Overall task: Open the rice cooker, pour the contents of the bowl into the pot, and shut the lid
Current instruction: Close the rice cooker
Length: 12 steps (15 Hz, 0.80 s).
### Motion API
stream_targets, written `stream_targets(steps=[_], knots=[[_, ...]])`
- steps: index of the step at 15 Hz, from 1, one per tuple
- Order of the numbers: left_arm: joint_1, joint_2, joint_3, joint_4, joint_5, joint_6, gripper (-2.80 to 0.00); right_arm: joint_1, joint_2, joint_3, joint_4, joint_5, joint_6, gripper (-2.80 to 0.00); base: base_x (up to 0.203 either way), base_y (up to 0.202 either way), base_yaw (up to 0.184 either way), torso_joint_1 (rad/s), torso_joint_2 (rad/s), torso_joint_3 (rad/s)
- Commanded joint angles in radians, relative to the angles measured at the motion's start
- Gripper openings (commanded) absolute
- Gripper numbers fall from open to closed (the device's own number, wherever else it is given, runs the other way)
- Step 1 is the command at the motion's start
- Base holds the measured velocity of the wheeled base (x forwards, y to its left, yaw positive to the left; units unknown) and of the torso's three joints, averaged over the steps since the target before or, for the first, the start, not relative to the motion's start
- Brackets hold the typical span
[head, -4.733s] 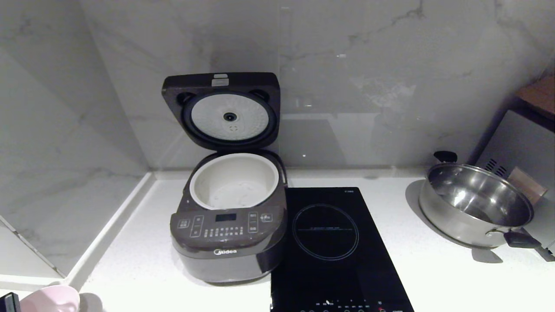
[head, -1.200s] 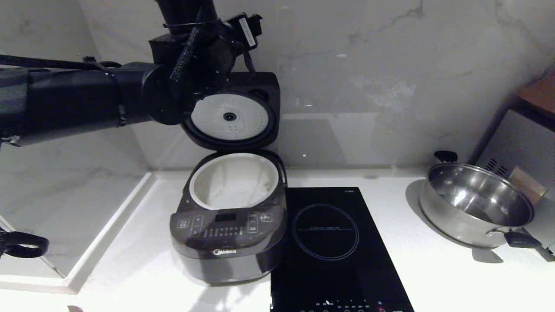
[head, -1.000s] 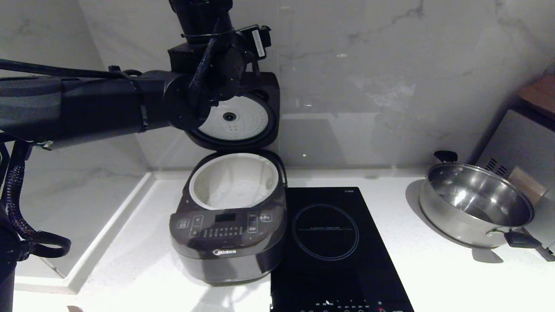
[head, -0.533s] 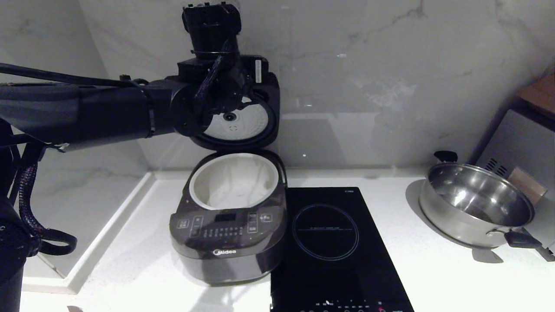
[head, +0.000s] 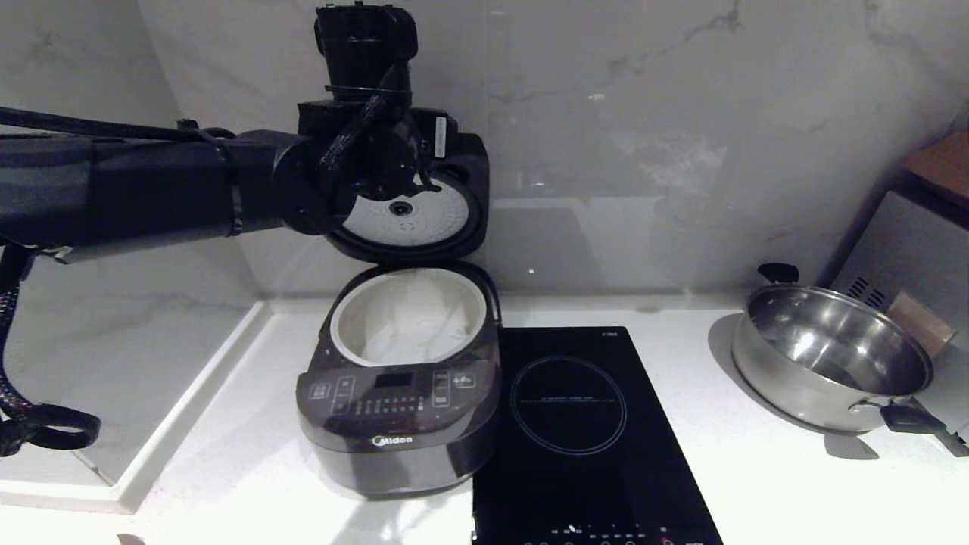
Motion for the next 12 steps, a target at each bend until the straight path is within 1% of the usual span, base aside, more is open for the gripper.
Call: stream_targets(steps=[1,5,7,9,12], knots=[[-0.002,-0.066,0.062,0.008,0.002,0.0,0.0,0.0,0.0,0.0,0.0,0.0,0.0,-2.8,0.0,0.0,0.0,0.0,0.0,0.0],[-0.003,-0.183,0.247,0.012,-0.008,-0.002,0.0,0.0,0.0,0.0,0.0,0.0,0.0,-2.8,0.0,0.0,0.0,0.0,0.0,0.0],[-0.003,-0.242,0.358,0.011,-0.015,-0.002,0.0,0.0,0.0,0.0,0.0,0.0,0.0,-2.8,0.0,0.0,0.0,0.0,0.0,0.0],[-0.005,-0.295,0.462,0.009,-0.04,-0.003,0.0,0.0,0.0,0.0,0.0,0.0,0.0,-2.8,0.0,0.0,0.0,0.0,0.0,0.0],[-0.009,-0.321,0.548,0.007,-0.058,-0.014,0.0,0.0,0.0,0.0,0.0,0.0,0.0,-2.8,0.0,0.0,0.0,0.0,0.0,0.0]])
